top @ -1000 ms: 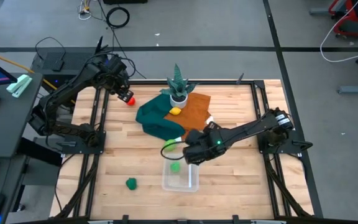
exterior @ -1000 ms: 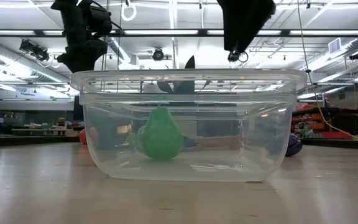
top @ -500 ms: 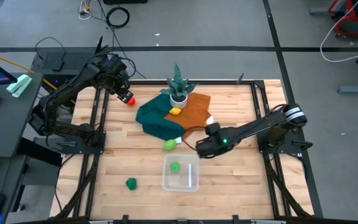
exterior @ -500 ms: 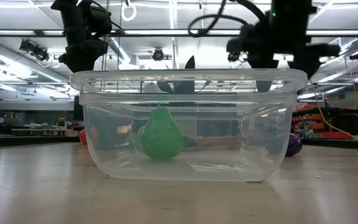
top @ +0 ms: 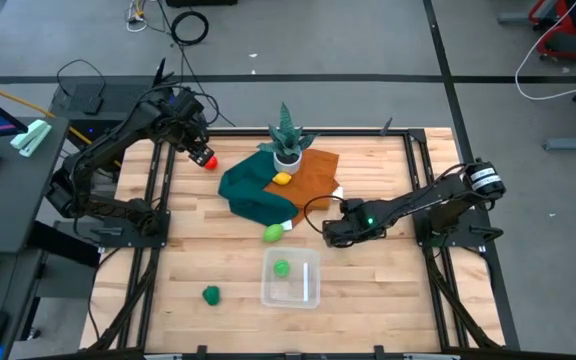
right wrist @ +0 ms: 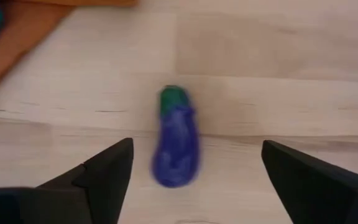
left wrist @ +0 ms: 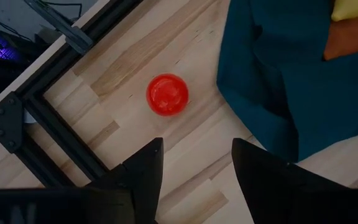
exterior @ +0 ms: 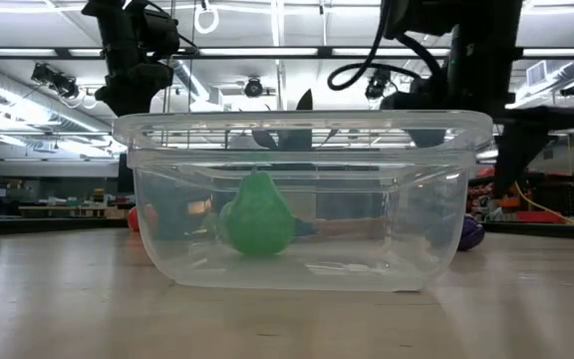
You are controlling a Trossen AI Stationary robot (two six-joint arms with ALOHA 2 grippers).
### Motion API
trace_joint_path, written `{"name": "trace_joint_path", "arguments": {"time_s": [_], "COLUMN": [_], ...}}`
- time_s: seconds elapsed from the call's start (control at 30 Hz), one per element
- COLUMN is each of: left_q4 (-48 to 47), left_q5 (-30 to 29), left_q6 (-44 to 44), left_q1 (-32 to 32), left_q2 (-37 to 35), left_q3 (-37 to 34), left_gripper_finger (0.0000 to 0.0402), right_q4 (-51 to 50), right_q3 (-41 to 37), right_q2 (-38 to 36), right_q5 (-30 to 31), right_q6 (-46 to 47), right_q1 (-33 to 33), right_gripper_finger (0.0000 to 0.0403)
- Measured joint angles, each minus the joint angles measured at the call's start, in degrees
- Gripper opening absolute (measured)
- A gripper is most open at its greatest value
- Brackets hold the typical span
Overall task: Pick and placing Produce into tupperware
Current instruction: Put the purple eggplant into the transparent bin
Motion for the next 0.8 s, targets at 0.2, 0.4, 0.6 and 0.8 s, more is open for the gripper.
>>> {"name": "trace_joint_path", "arguments": {"time_s": [0.2,0.4,0.6,0.8], "left_q4": [0.0,-0.01,0.01,0.01], "left_q5": [0.0,0.0,-0.02,-0.02], "left_q6": [-0.03,-0.27,-0.42,-0.43], "left_q1": [-0.02,0.01,0.01,-0.01], "left_q2": [0.0,0.0,0.0,0.0], "left_q3": [0.0,0.0,0.0,0.0], "left_gripper_finger": [0.0203,0.0198,0.0203,0.0198], "right_q4": [3.13,7.12,9.77,10.25], "right_q3": [-1.11,-3.77,-5.93,-6.97], "right_q2": [0.0,0.02,0.02,0.04], "right_q5": [0.05,-2.12,-3.74,-5.29], "right_q6": [-1.32,-2.88,-3.06,-3.13], "right_q1": [-1.81,-3.14,-3.45,-3.49], "right_gripper_finger": [0.0336,0.0329,0.0323,0.0317]}}
